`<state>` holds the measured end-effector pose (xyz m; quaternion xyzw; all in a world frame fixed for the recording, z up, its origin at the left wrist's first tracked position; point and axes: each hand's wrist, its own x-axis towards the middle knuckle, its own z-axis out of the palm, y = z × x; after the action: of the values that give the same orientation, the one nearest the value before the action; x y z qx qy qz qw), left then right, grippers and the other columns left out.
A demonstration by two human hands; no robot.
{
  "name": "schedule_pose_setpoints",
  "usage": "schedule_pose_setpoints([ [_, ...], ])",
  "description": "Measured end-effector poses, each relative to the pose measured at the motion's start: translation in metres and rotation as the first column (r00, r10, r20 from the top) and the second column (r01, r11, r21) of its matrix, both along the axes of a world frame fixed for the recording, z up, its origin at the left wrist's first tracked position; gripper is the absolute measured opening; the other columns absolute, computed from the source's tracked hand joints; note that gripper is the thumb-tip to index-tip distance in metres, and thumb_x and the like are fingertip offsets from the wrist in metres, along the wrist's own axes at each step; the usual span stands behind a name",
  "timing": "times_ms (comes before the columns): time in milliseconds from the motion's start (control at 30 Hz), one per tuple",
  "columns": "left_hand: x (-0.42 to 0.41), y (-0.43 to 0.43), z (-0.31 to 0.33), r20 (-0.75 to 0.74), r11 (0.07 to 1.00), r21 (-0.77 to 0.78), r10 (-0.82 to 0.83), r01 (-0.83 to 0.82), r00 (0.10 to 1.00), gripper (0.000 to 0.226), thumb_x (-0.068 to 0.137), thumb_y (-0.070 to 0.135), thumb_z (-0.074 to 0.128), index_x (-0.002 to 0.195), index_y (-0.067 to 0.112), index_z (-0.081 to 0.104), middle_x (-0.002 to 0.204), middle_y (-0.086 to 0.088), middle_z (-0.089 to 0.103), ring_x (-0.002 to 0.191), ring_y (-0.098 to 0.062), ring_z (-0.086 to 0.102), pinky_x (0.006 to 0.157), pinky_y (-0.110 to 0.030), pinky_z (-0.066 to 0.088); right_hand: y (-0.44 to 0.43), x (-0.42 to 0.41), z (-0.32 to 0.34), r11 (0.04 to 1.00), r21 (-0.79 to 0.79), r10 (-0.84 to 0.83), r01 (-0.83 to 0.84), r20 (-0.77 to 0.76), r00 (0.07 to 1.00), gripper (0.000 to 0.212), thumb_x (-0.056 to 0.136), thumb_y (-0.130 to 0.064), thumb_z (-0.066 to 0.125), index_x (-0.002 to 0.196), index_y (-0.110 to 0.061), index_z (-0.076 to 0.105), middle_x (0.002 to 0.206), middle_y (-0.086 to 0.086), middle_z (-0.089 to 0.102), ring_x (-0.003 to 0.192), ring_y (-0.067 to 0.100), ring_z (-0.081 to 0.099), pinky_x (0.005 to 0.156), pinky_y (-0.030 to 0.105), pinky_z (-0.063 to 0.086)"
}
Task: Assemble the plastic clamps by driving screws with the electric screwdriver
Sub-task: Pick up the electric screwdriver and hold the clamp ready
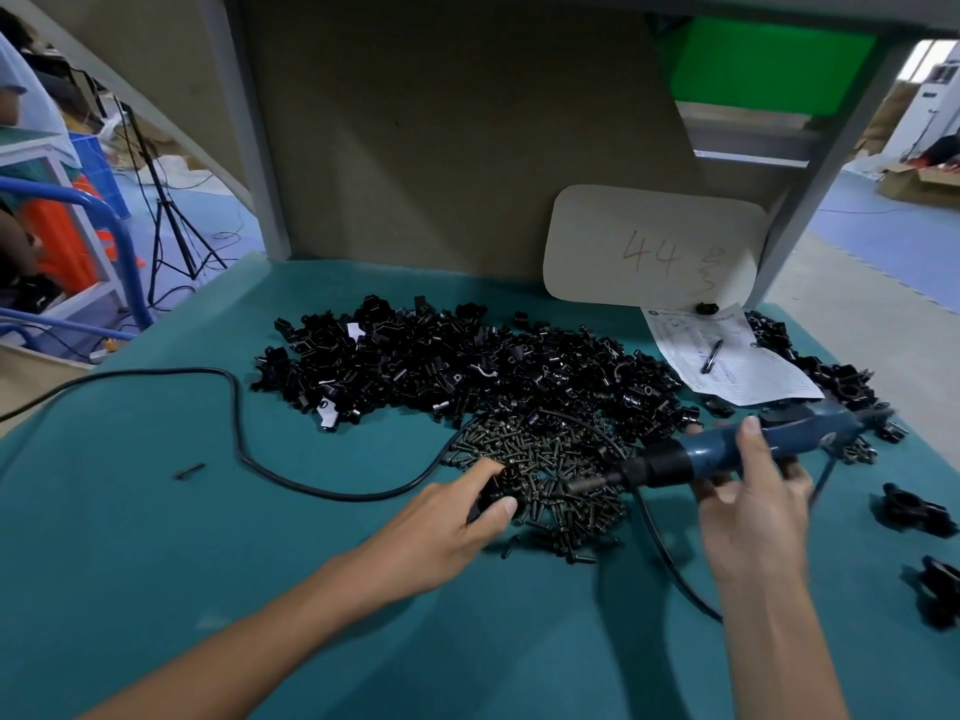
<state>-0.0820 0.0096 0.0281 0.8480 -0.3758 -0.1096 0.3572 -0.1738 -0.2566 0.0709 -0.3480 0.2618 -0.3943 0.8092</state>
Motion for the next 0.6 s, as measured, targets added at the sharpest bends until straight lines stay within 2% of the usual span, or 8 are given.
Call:
schedule_pose_setpoints([
  [100,0.003,0.002,0.003,0.021,1.000,-0.015,0.009,-0.009,1.000,0.040,0.099,0.068,0.033,0.129,0.042,0.036,0.052,0.010,0.045,0.044,-0.006,0.035,0.045,-0.026,0.029,-0.030,-0.011,0.000,0.928,-0.351,-0.050,-0.123,-0.447,0.893,0.067,0.091,-0.034,0.076,0.146,-0.020,0.041,0.120,0.008,0.068,0.097,0.020,0.071,0.080,0.036,0.057],
  [167,0.003,0.000,0.007,0.040,1.000,-0.017,0.015,-0.014,0.999,0.043,0.098,0.069,0.032,0.132,0.041,0.034,0.049,0.010,0.044,0.041,-0.007,0.034,0.043,-0.024,0.030,-0.041,-0.020,-0.013,0.729,-0.563,-0.223,-0.390,-0.733,0.642,0.066,0.088,-0.041,0.077,0.143,-0.018,0.047,0.115,0.011,0.068,0.093,0.029,0.068,0.085,0.049,0.057],
  [233,0.002,-0.004,0.010,0.055,1.000,-0.025,0.015,-0.014,0.998,0.042,0.098,0.069,0.033,0.131,0.043,0.034,0.051,0.011,0.046,0.041,-0.007,0.036,0.044,-0.023,0.032,-0.041,-0.030,-0.029,0.580,-0.558,-0.359,-0.593,-0.829,0.428,0.066,0.089,-0.050,0.073,0.140,-0.017,0.049,0.110,0.010,0.067,0.097,0.034,0.065,0.088,0.053,0.055],
  [333,-0.001,-0.010,0.014,0.064,0.999,-0.050,-0.008,0.011,0.998,0.036,0.098,0.067,0.034,0.125,0.043,0.038,0.059,0.014,0.052,0.044,-0.006,0.040,0.045,-0.022,0.033,-0.038,-0.036,-0.039,0.521,-0.473,-0.430,-0.711,-0.865,0.260,0.074,0.092,-0.053,0.067,0.146,-0.008,0.046,0.127,0.018,0.062,0.117,0.039,0.057,0.094,0.048,0.046],
  [400,-0.004,-0.013,0.016,0.067,0.998,-0.060,-0.020,0.024,0.998,0.036,0.099,0.066,0.034,0.126,0.043,0.037,0.058,0.017,0.052,0.043,-0.005,0.041,0.044,-0.020,0.032,-0.034,-0.035,-0.034,0.432,-0.544,-0.526,-0.719,-0.800,0.288,0.071,0.091,-0.051,0.068,0.145,-0.008,0.050,0.132,0.024,0.058,0.122,0.042,0.051,0.100,0.048,0.041],
  [433,-0.006,-0.016,0.016,0.077,0.998,-0.054,-0.024,0.028,0.997,0.037,0.099,0.066,0.034,0.128,0.043,0.036,0.058,0.019,0.052,0.043,-0.005,0.042,0.045,-0.019,0.033,-0.026,-0.033,-0.027,0.379,-0.618,-0.528,-0.689,-0.756,0.387,0.064,0.091,-0.050,0.069,0.142,-0.013,0.054,0.130,0.021,0.058,0.120,0.041,0.052,0.100,0.048,0.043],
  [500,-0.006,-0.020,0.017,0.083,0.998,-0.053,-0.033,0.038,0.996,0.033,0.099,0.064,0.035,0.124,0.044,0.037,0.061,0.021,0.055,0.045,-0.004,0.045,0.046,-0.019,0.035,0.008,-0.025,-0.005,0.353,-0.694,-0.243,-0.628,-0.716,0.654,0.036,0.093,-0.047,0.068,0.125,-0.032,0.066,0.113,0.003,0.068,0.104,0.023,0.064,0.088,0.040,0.053],
  [600,-0.004,-0.027,0.016,0.084,0.997,-0.063,-0.037,0.043,0.996,0.018,0.097,0.062,0.037,0.110,0.050,0.039,0.079,0.015,0.062,0.058,-0.006,0.054,0.052,-0.022,0.039,0.058,-0.009,0.003,0.360,-0.653,0.207,-0.667,-0.641,0.739,0.011,0.096,-0.032,0.070,0.100,-0.042,0.073,0.090,-0.009,0.076,0.082,0.011,0.072,0.071,0.027,0.058],
])
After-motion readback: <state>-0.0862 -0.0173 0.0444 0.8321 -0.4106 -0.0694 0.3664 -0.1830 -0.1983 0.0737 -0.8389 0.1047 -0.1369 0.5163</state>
